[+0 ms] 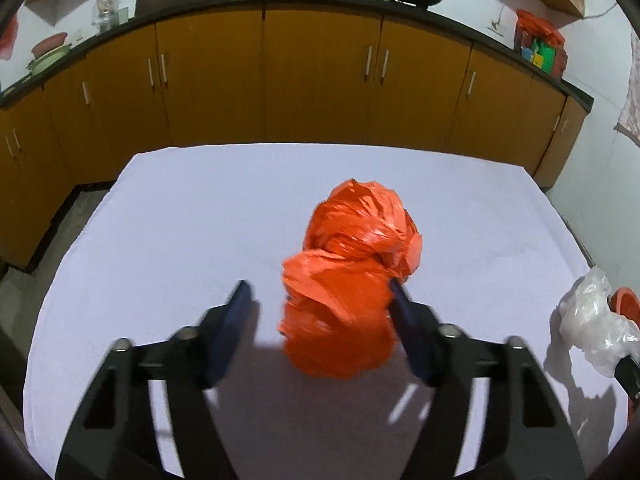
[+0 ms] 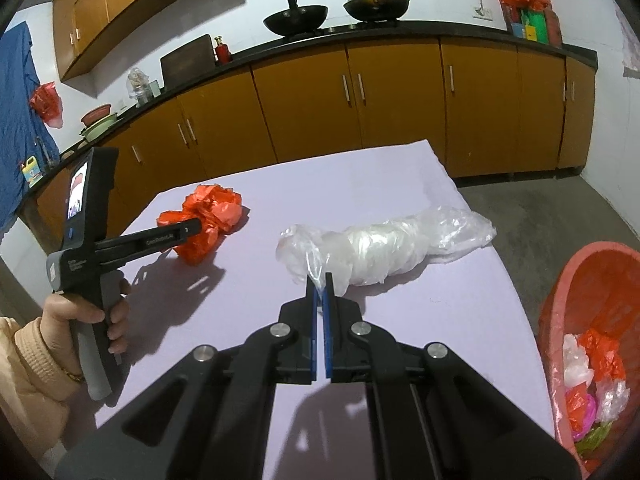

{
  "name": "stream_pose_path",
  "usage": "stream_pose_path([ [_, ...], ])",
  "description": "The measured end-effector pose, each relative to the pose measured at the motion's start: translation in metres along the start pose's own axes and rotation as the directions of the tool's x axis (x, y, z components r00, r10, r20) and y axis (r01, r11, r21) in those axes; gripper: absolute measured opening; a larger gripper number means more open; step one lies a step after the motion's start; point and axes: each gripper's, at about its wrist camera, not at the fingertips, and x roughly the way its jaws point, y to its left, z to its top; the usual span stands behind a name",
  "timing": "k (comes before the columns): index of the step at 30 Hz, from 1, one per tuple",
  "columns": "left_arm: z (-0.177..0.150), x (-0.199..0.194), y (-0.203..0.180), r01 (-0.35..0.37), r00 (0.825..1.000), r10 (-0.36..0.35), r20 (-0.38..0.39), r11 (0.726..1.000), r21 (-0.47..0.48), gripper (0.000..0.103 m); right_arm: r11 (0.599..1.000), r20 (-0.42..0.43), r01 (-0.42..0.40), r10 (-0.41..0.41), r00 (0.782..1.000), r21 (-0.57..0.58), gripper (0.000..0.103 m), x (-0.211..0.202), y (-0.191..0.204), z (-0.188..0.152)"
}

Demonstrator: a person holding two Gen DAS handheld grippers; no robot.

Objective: Collect trash
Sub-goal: 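Grasp the orange-red bag with the left tool while the right tool grasps the white bag, then carry both bags over the wastebasket and open both tools to drop them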

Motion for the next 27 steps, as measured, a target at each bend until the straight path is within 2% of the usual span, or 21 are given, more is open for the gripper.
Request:
stream_pose_path([
  [1,0.000,0.000,-0.001,0.000,1.000,0.000,-0.002,1.000,0.005,0.044,1.000,0.000,0.000,0.000,1.000,0.001,0.004,0.000,0.000,-0.001],
  [4,-0.001,-0.005,-0.002,0.005,1.000,-0.005,0.016,1.000,0.020,0.027,1.000,0.003,0.000,0.000,1.000,-0.005,0.004,0.000,0.002,-0.001],
  [7,-0.003,-0.014,-0.004,0.011,0.999,-0.012,0.039,0.999,0.037,0.020,1.000,0.012,0.000,0.000,1.000,-0.017,0.004,-0.003,0.004,0.001],
  [16,-0.008,-0.051,-0.021,0.060,0.994,-0.066,0.082,0.995,0.077,0.017,1.000,0.060,0.006,-0.004,0.998,-0.022,0.004,-0.031,0.002,0.009],
  [27,-0.013,-0.092,-0.077,0.186,0.972,-0.203,0.118,0.972,0.141,0.015,0.998,0.135,0.055,-0.053,0.989,-0.008,0.004,-0.082,-0.018,0.010],
])
